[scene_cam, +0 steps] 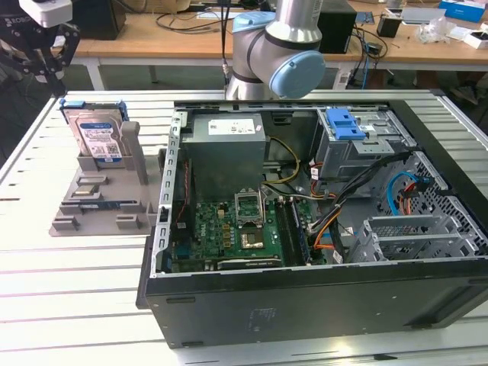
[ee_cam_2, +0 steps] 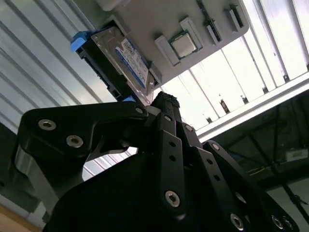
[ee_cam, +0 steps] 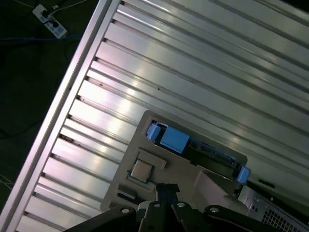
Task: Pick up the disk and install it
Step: 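Pick up the disk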
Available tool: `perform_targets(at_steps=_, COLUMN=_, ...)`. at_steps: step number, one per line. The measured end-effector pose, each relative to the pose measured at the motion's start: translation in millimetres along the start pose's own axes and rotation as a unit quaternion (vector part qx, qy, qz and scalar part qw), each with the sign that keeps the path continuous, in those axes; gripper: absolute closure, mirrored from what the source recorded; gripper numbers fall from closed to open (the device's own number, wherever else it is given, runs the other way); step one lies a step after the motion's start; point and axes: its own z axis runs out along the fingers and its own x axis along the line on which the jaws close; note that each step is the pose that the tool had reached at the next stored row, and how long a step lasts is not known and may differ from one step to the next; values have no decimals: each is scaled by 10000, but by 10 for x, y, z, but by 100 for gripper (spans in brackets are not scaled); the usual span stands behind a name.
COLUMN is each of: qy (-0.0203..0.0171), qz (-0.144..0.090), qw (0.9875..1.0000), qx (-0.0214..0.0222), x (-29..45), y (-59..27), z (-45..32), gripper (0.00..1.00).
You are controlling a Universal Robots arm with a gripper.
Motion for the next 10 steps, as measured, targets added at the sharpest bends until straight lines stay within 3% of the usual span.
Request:
perform_targets(at_steps=4, qy=3, qz=-460, qw=9989, qx=-12, x=0, y=0, z=0, gripper=89)
perform_targets(at_steps=10, qy=7, qz=-1076, qw=9942, qx=-28, x=0, y=0, z=0, gripper=89)
